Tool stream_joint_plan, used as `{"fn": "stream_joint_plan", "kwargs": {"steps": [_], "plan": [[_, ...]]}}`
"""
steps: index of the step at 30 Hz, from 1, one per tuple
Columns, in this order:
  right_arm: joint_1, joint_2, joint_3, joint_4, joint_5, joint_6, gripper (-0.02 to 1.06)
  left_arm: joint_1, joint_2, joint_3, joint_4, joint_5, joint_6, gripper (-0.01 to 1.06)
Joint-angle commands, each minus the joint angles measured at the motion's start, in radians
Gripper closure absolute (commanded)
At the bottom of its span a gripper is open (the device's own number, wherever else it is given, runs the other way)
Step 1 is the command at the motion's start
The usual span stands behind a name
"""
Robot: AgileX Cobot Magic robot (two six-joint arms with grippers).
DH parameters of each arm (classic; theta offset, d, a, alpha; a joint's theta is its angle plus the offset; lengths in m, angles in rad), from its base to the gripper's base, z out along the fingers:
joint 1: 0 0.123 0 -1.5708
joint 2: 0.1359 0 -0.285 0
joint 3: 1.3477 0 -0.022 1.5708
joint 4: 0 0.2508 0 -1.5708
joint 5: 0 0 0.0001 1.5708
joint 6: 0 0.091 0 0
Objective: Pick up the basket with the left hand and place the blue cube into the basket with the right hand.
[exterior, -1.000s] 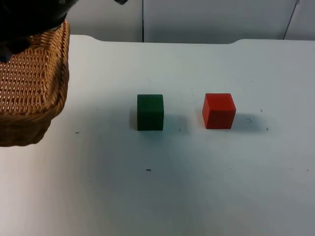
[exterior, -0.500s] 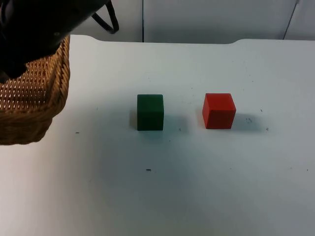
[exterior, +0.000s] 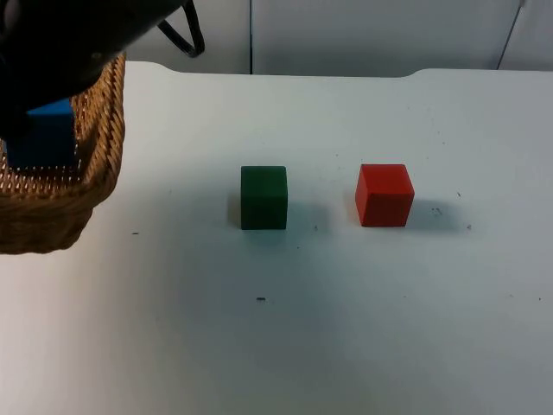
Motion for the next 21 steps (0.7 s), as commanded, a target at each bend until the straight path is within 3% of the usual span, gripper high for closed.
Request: {"fn": "stream_joint_plan", "kwargs": {"steps": [1, 17, 21], "plan": [[0.004, -0.013, -0.009, 0.000, -0.008, -0.006, 0.28, -0.008, -0.006, -0.011, -0.052, 0.021, 0.010, 1.05], [0.004, -0.256, -0.009, -0.025, 0.139, -0.002, 0.29, -0.008, 0.032, -0.011, -0.056, 0.007, 0.013, 1.05], [0.002, -0.325, -0.005, -0.029, 0.192, -0.002, 0.29, -0.008, 0.075, -0.011, -0.105, 0.001, 0.069, 1.05]]}}
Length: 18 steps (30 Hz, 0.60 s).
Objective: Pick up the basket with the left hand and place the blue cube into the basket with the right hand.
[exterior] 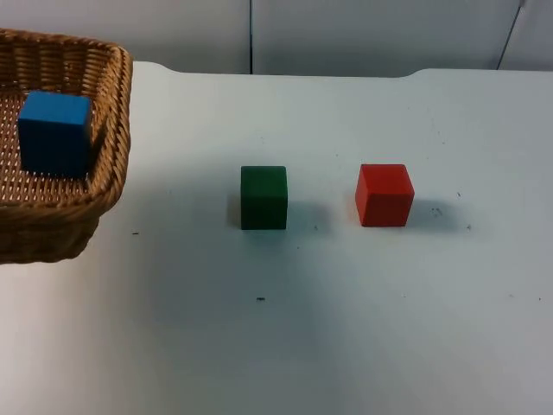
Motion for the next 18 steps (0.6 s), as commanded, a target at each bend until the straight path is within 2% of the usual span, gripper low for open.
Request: {"fn": "stream_joint_plan", "kwargs": {"steps": [1, 6, 9, 13, 18], "plan": [[0.002, -0.043, -0.005, -0.015, 0.040, 0.005, 0.29, -0.008, 0.016, -0.011, -0.083, 0.003, 0.037, 1.05], [0.002, -0.079, 0.005, -0.080, 0.103, 0.053, 0.29, -0.008, 0.075, -0.011, -0.094, -0.009, 0.091, 1.05], [0.002, -0.098, 0.036, -0.087, 0.107, 0.056, 0.29, -0.008, 0.113, -0.011, -0.100, -0.035, 0.109, 1.05], [0.002, -0.157, 0.161, -0.087, 0.041, 0.056, 0.29, -0.008, 0.179, -0.011, -0.159, -0.036, 0.197, 1.05], [0.002, -0.198, 0.248, -0.085, -0.014, 0.060, 0.29, -0.008, 0.223, -0.011, -0.214, -0.032, 0.262, 1.05]]}}
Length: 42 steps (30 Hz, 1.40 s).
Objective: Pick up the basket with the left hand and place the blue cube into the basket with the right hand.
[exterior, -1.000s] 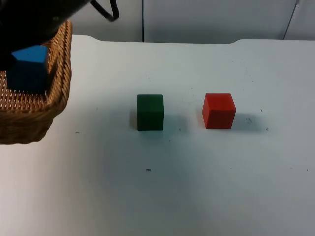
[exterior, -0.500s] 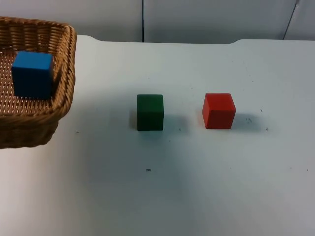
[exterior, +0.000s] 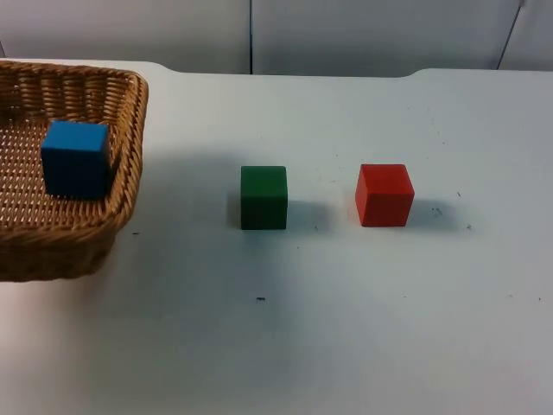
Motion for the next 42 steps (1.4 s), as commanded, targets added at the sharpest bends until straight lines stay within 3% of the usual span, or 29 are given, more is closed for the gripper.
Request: {"fn": "stream_joint_plan", "kwargs": {"steps": [1, 6, 10, 15, 27, 42], "plan": [[0.002, -0.028, 0.038, 0.001, -0.039, 0.009, 0.29, -0.008, 0.018, -0.010, -0.081, 0.025, 0.052, 1.05], [0.002, -0.064, 0.102, 0.001, -0.061, 0.025, 0.29, -0.060, 0.056, -0.012, -0.090, -0.021, 0.108, 1.05], [0.002, -0.092, 0.122, 0.003, -0.052, 0.037, 0.29, -0.137, 0.093, -0.012, -0.097, -0.143, 0.108, 1.05], [0.002, -0.114, 0.123, 0.003, -0.045, 0.045, 0.29, -0.170, 0.109, -0.012, -0.138, -0.236, 0.120, 1.05], [0.002, -0.133, 0.123, 0.003, -0.027, 0.044, 0.29, -0.170, 0.183, -0.051, -0.171, -0.245, 0.213, 1.05], [0.002, -0.133, 0.123, 0.003, -0.023, 0.051, 0.29, -0.170, 0.190, -0.077, -0.073, -0.329, 0.213, 1.05]]}}
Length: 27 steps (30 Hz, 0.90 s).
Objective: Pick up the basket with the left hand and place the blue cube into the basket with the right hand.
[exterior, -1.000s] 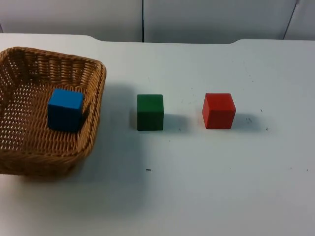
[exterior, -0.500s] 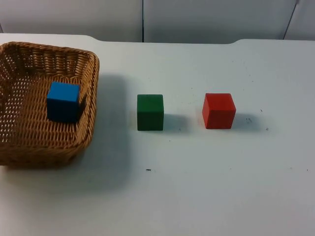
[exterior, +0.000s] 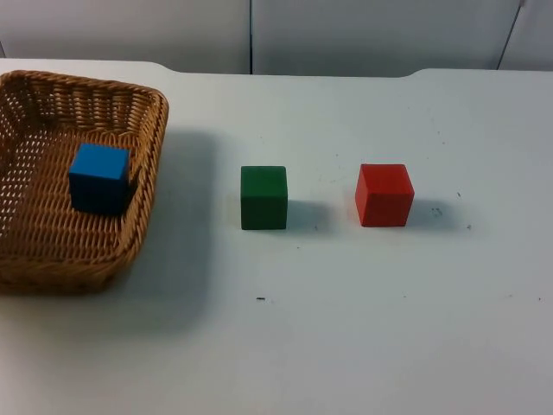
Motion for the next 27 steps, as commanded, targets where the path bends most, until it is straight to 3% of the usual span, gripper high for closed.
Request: {"fn": "stream_joint_plan", "kwargs": {"steps": [1, 5, 8, 9, 12, 17, 27], "plan": [[0.002, -0.009, 0.006, 0.003, -0.005, 0.004, 0.29, -0.005, -0.003, -0.007, 0.011, -0.014, 0.004, 1.04], [0.004, -0.009, 0.006, 0.003, -0.005, 0.004, 0.29, -0.005, -0.003, -0.007, 0.013, -0.020, 0.004, 0.96], [0.004, -0.009, 0.006, 0.003, -0.005, 0.004, 0.29, -0.005, -0.003, -0.007, 0.013, -0.041, -0.001, 0.72], [0.004, -0.009, 0.006, 0.003, -0.005, 0.004, 0.29, -0.005, -0.003, -0.007, 0.013, -0.041, -0.001, 0.72], [0.004, -0.009, 0.006, 0.003, -0.005, 0.004, 0.29, -0.005, -0.003, -0.007, 0.013, -0.062, -0.001, 0.58], [0.004, -0.009, 0.006, 0.003, -0.005, 0.004, 0.29, -0.005, -0.020, -0.007, 0.015, -0.087, 0.056, 0.56], [0.004, -0.009, 0.006, 0.003, -0.005, 0.004, 0.29, -0.001, -0.169, -0.007, 0.101, -0.151, 0.055, 0.56]]}}
